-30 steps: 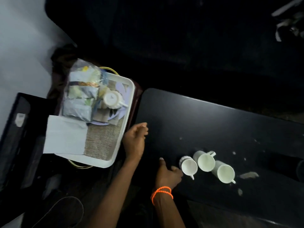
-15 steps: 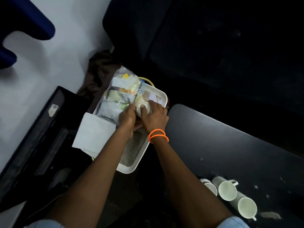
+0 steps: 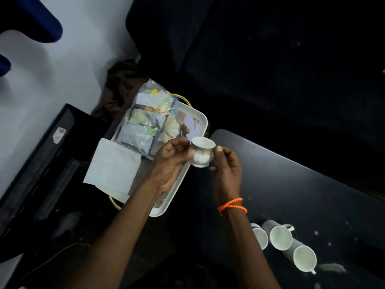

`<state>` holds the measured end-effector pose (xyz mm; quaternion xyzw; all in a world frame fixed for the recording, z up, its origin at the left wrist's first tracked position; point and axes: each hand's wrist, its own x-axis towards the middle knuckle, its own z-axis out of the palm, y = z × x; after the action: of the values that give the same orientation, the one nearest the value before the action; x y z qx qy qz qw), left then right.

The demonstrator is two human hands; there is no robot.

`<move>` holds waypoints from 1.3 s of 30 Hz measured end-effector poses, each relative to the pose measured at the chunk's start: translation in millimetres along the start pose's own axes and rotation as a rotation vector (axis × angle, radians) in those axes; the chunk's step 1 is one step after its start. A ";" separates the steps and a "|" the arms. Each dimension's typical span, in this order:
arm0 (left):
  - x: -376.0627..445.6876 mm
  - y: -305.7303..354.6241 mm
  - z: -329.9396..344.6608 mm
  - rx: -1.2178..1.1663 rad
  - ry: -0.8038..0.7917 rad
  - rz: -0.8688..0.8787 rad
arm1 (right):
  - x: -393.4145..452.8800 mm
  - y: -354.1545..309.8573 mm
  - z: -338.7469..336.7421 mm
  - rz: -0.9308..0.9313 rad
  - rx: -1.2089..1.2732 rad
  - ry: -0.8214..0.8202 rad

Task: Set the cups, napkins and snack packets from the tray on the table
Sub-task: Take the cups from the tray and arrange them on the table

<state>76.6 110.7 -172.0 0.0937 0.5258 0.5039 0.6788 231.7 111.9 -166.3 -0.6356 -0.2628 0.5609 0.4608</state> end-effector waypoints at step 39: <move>-120.8 -206.8 137.7 0.845 0.017 0.105 | -39.1 43.6 -289.7 -0.209 -0.954 0.396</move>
<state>316.3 -26.5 -173.9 0.3864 0.6861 0.2788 0.5497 491.3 -24.8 -201.9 -0.8390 -0.4587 0.1990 0.2144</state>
